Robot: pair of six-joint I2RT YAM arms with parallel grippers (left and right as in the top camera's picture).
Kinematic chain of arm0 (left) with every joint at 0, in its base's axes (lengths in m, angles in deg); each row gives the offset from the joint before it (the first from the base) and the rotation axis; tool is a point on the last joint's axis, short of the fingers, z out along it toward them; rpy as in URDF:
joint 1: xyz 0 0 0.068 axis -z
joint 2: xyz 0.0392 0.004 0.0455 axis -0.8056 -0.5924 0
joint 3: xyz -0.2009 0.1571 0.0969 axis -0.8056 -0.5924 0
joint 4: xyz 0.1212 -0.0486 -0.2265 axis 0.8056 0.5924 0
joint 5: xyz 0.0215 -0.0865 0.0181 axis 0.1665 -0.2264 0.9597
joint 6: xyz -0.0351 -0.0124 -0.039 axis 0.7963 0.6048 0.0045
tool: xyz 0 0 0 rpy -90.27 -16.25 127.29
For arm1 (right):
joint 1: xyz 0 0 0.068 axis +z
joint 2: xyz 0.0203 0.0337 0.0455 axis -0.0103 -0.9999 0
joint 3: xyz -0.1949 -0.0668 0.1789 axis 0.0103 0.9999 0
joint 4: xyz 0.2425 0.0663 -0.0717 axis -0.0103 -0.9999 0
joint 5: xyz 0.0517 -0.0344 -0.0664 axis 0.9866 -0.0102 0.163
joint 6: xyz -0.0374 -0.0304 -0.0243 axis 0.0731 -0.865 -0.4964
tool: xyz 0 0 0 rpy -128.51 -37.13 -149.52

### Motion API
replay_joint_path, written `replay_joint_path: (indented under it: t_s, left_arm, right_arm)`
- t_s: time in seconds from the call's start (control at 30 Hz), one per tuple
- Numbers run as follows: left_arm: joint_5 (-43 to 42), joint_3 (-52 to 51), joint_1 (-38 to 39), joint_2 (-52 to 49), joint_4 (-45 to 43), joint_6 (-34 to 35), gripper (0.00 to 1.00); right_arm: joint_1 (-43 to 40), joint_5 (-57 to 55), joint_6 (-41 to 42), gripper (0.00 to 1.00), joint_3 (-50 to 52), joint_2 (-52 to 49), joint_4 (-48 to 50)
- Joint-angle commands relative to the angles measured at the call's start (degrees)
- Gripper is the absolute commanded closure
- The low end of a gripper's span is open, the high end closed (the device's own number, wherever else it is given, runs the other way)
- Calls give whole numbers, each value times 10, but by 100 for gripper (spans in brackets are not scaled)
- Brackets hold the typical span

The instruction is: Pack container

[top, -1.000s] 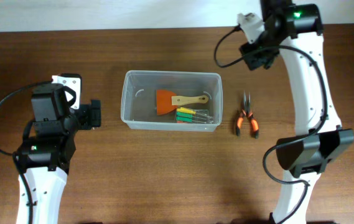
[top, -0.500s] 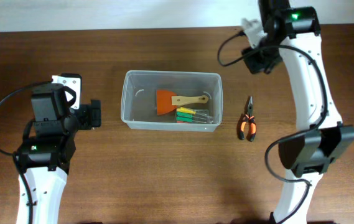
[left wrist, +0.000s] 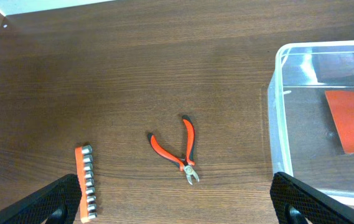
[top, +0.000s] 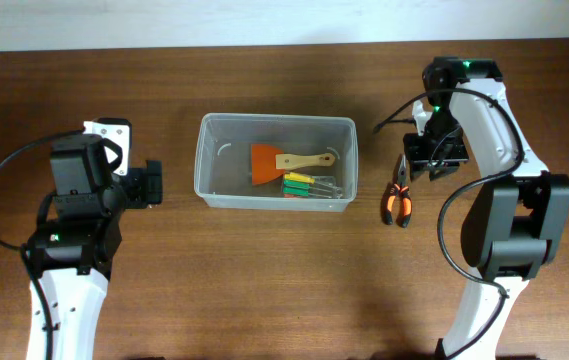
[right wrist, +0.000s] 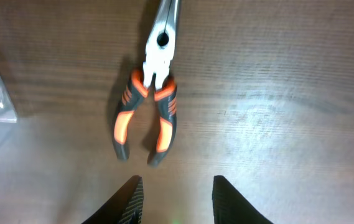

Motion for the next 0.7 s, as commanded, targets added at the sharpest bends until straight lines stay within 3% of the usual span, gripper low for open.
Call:
replay_joint_path:
  t_s: [0.0, 0.47, 0.67]
  left_arm:
    - [4, 13, -3, -1, -1, -9, 1]
    - [4, 13, -3, -1, -1, -9, 1]
    - [4, 13, -3, -1, -1, -10, 1]
  right_arm:
    - [2, 10, 2, 64, 4, 27, -14]
    - [2, -18, -9, 61, 9, 310, -58]
    - [2, -18, -9, 61, 86, 402, -35]
